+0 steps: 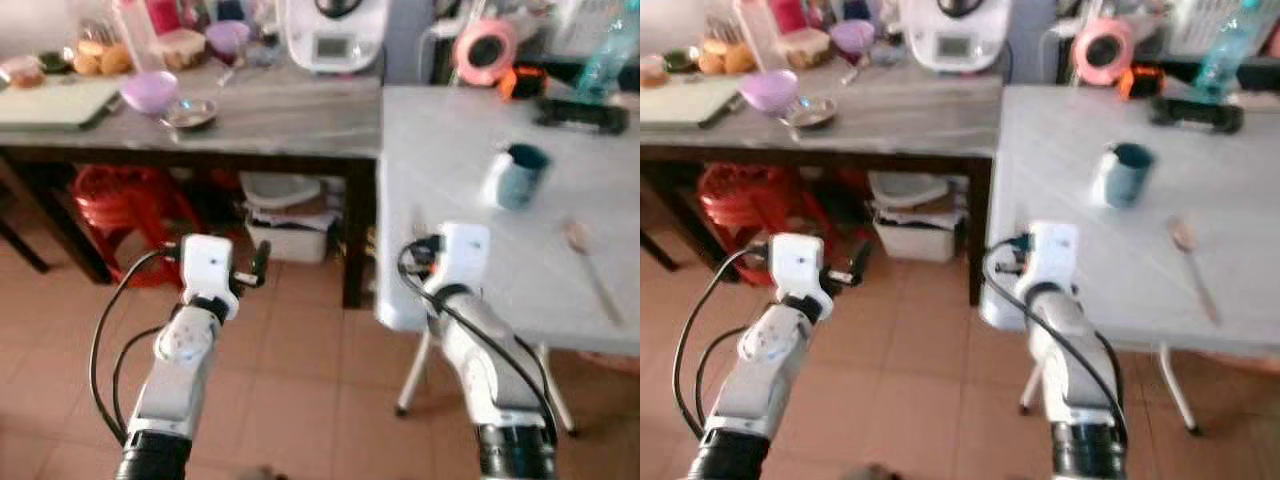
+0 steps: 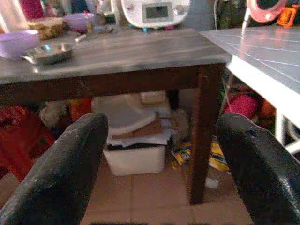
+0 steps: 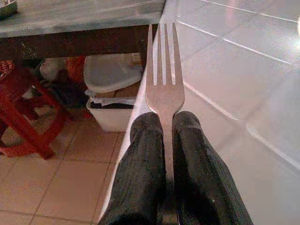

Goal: Setting the table

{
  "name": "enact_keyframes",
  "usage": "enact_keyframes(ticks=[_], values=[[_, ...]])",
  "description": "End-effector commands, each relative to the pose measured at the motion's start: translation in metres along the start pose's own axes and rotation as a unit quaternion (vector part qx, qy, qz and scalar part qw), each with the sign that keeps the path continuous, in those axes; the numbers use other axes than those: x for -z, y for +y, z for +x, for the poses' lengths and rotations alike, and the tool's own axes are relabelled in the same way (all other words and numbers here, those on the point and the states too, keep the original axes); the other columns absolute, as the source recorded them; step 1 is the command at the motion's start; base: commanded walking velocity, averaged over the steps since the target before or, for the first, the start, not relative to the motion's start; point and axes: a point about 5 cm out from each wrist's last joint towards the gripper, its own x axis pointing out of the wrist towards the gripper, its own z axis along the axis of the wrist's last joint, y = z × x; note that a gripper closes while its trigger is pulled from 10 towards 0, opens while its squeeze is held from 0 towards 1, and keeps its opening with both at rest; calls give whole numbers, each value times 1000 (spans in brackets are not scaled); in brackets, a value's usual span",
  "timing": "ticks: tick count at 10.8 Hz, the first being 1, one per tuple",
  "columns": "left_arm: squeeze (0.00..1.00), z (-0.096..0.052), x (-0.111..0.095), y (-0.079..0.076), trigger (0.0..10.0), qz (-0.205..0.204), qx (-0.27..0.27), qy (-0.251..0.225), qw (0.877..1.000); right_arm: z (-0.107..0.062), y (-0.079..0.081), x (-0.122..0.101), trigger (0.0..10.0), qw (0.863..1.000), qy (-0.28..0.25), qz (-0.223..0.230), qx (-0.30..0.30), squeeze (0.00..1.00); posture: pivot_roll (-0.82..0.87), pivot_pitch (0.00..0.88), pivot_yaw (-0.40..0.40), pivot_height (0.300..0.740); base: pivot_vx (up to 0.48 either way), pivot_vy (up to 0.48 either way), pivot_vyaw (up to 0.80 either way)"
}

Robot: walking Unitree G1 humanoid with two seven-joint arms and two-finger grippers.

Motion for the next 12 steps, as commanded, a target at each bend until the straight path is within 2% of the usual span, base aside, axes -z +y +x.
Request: enact_keyframes(ticks=[1, 3, 5, 12], values=[[0, 3, -3, 7, 10000, 10, -18, -3, 1000, 1, 12, -9, 10000, 999, -24, -6, -31, 0, -36, 0, 36, 740, 480, 0, 0], [0, 6, -2, 4, 10000, 9, -22, -4, 1000, 2, 13, -10, 10000, 998, -35, -25, -39, 0, -41, 0, 32, 740, 480, 0, 0], [0, 9, 1, 5, 10000, 3, -33, -1, 999, 3, 12, -11, 10000, 998, -38, -25, -38, 0, -47, 0, 31, 740, 452, 0, 0], [0, 14, 1, 2, 10000, 0, -30, -6, 1000, 3, 10, -11, 10000, 998, -48, -31, -36, 0, -55, 0, 37, 740, 290, 375, 0]])
